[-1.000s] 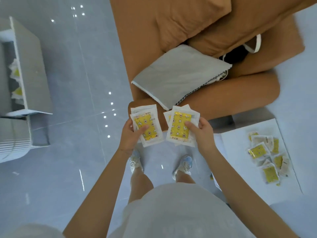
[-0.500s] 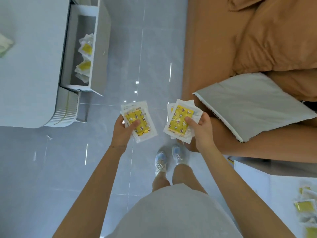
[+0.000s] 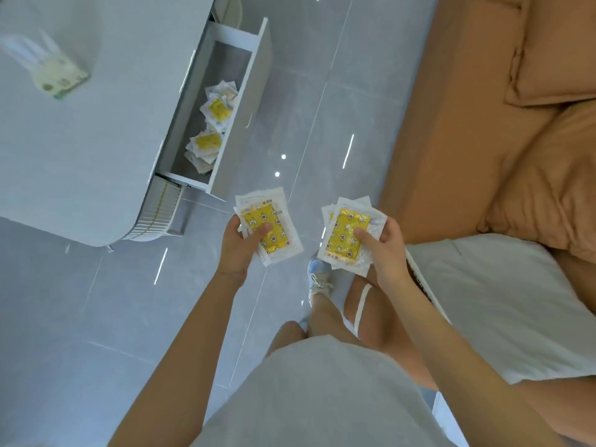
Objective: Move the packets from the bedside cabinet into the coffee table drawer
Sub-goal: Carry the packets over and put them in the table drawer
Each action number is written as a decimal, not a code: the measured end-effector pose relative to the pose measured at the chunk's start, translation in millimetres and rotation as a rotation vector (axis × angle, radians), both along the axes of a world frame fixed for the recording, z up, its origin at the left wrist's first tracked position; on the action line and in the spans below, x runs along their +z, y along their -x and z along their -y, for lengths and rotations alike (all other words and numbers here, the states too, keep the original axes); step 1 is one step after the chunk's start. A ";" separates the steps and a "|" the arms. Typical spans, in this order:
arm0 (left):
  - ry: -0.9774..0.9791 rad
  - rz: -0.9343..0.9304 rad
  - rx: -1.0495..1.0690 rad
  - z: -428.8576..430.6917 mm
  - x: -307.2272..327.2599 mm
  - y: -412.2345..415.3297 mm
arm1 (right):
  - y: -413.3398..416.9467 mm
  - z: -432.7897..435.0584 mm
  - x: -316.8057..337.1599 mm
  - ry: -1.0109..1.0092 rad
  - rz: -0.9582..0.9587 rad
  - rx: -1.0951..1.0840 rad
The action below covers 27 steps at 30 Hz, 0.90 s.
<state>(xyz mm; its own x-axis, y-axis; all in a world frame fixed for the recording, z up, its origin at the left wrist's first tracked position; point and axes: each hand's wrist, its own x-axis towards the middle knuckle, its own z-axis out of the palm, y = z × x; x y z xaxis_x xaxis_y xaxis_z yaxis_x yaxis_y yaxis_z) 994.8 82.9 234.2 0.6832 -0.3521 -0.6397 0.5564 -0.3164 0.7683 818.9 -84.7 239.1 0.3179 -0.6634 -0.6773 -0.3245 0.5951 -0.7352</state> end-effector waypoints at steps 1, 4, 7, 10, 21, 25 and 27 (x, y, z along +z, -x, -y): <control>0.004 0.000 0.030 7.0 1.8 -11.5 | -16.3 7.7 2.6 0.003 0.010 0.028; 0.006 -0.005 0.103 21.1 4.6 -46.2 | -69.5 27.9 11.6 0.032 0.027 0.083; 0.004 -0.016 0.171 29.2 2.7 -82.8 | -123.7 45.5 17.9 0.044 0.049 0.087; -0.002 -0.022 0.226 32.2 -3.4 -124.6 | -180.1 62.1 16.5 0.029 0.059 0.125; -0.012 -0.047 0.303 38.3 -20.6 -261.5 | -357.4 106.1 10.0 0.070 0.070 0.227; -0.039 -0.095 0.381 48.0 -27.3 -294.2 | -412.6 120.8 8.4 0.063 0.054 0.254; -0.049 -0.131 0.437 56.2 -32.5 -308.7 | -440.1 130.2 4.3 0.062 0.038 0.298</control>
<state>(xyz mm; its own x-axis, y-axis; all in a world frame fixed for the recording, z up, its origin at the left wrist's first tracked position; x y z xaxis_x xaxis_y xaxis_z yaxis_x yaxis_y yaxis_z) 1303.5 26.7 201.7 0.6728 -0.0162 -0.7396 0.7374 -0.0651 0.6723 1259.0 -214.8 243.4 0.5290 -0.5767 -0.6225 -0.4496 0.4317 -0.7820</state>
